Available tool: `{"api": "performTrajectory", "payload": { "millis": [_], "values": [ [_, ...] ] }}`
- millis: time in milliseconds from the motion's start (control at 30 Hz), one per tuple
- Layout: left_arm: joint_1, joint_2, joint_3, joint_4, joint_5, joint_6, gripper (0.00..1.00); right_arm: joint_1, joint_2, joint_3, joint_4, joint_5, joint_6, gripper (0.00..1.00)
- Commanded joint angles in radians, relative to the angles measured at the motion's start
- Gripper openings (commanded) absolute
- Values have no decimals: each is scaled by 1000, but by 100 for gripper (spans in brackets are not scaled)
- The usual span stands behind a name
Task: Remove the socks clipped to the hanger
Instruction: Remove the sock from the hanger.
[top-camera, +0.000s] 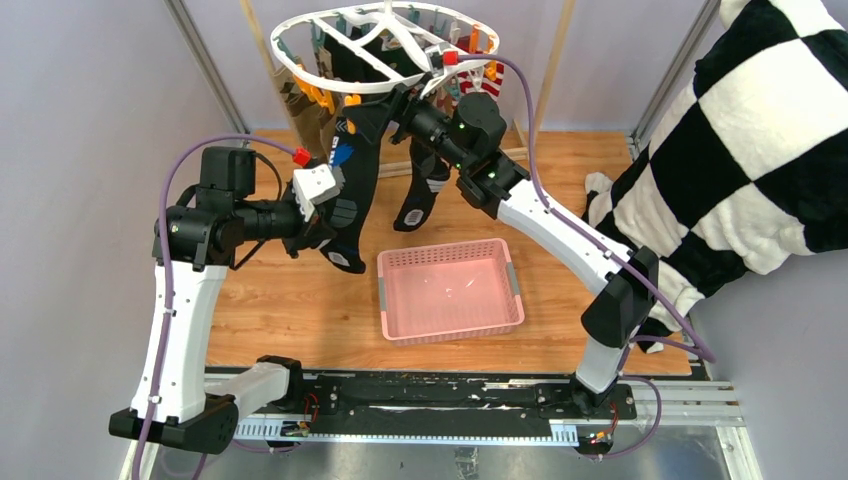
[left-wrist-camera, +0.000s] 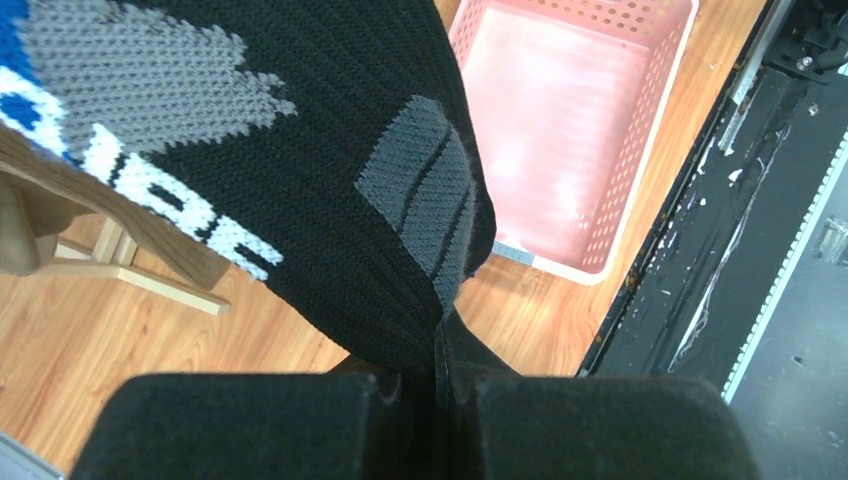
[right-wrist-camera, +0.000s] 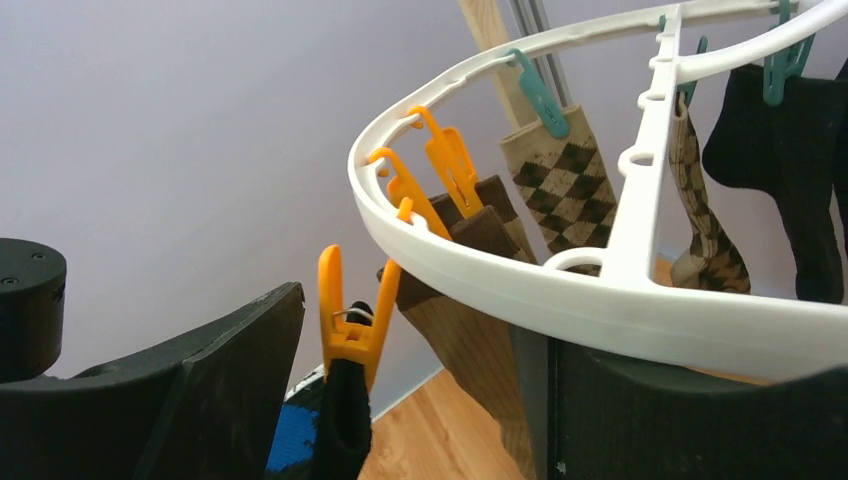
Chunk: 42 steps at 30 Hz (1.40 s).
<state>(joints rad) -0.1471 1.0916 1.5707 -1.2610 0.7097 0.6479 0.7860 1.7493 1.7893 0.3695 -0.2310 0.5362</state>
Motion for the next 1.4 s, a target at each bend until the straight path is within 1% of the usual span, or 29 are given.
{"api": "performTrajectory", "payload": {
  "millis": [0, 167, 300, 433, 500, 633, 733, 800, 900, 1033, 1167, 1367],
  "values": [
    [4, -15, -3, -23, -3, 22, 0, 4, 42, 62, 9, 19, -43, 78],
    [4, -16, 6, -26, 9, 17, 0, 4, 86, 149, -48, 9, -34, 77],
    [3, -22, 13, -29, 19, 16, 0, 4, 107, 171, -46, 9, -11, 77],
    [2, -24, 10, -31, 30, 10, 0, 4, 124, 175, -24, -11, 54, 76],
    [1, -24, 14, -35, 19, 15, 0, 4, 91, 117, -6, -23, 81, 79],
    [1, -35, 7, -43, -6, 41, 0, 0, -51, -109, 74, -4, 121, 88],
    [1, -34, -2, -42, -15, 46, 0, 4, -151, -244, 109, 9, 147, 92],
    [1, -33, -6, -43, -13, 50, 0, 13, -202, -304, 111, 27, 156, 94],
    [1, -31, -2, -43, -10, 48, 0, 26, -217, -338, 114, 46, 159, 96],
    [1, -27, 10, -43, -9, 35, 0, 35, -171, -296, 113, 40, 186, 100],
    [0, -31, 15, -43, -7, 33, 0, 48, -112, -241, 122, 42, 184, 100],
    [-8, -30, 10, -44, -2, 25, 0, 50, -22, -99, 108, 62, 137, 99]
  ]
}}
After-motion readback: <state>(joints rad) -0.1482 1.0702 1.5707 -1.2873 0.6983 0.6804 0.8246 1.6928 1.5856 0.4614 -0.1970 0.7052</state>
